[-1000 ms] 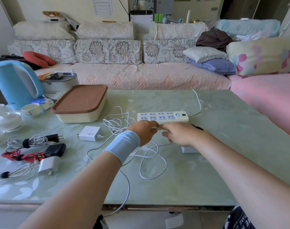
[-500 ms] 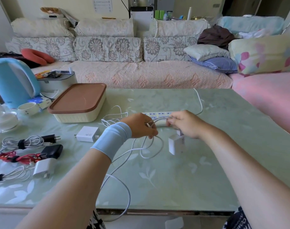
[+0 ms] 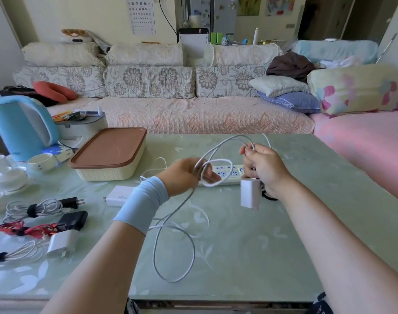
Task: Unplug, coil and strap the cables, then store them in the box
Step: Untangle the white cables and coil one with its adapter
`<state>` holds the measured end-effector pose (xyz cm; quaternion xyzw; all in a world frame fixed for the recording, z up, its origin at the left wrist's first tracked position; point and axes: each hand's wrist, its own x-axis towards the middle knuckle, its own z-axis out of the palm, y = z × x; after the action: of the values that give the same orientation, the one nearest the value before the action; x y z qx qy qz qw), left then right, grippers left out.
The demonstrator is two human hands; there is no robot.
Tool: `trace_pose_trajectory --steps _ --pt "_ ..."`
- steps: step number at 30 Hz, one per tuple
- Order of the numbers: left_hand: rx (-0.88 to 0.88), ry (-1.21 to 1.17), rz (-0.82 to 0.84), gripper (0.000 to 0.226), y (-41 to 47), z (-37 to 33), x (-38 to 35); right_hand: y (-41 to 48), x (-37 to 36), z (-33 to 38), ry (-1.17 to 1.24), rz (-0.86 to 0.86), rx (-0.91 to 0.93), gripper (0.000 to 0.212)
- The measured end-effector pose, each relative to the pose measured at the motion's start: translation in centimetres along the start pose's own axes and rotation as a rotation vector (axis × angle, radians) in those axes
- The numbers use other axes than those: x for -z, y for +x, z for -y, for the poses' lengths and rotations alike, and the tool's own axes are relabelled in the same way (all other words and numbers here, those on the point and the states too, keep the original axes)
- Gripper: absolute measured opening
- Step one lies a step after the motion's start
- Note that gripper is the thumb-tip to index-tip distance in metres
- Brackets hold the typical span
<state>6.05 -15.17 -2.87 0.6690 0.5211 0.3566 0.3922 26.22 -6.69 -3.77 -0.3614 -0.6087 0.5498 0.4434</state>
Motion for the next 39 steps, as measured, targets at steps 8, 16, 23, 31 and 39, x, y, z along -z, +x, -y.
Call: trace_pose_trajectory --steps 8,16,23,31,39 --pt "0.191 -0.689 0.163 0.032 -0.7 0.0 2.9 0.2 1.0 0.0 -0.075 -0.23 -0.121 0.026" --pt "0.641 0.549 -0.294 0.073 -1.4 0.9 5.5 0.2 2.0 -0.1 -0.112 -0.236 -0.192 0.024" --pt "0.775 1.144 -0.255 0.025 -1.7 2.5 8.4 -0.6 1.6 0.2 -0.092 0.037 -0.242 0.022" --pt "0.132 -0.219 -0.32 0.029 0.6 -3.4 1.4 -1.4 -2.1 0.9 -0.191 0.294 -0.109 0.038" --pt "0.453 -0.09 0.353 0.069 -0.9 -0.9 0.9 -1.0 -1.1 0.3 -0.24 0.27 -0.128 0.035"
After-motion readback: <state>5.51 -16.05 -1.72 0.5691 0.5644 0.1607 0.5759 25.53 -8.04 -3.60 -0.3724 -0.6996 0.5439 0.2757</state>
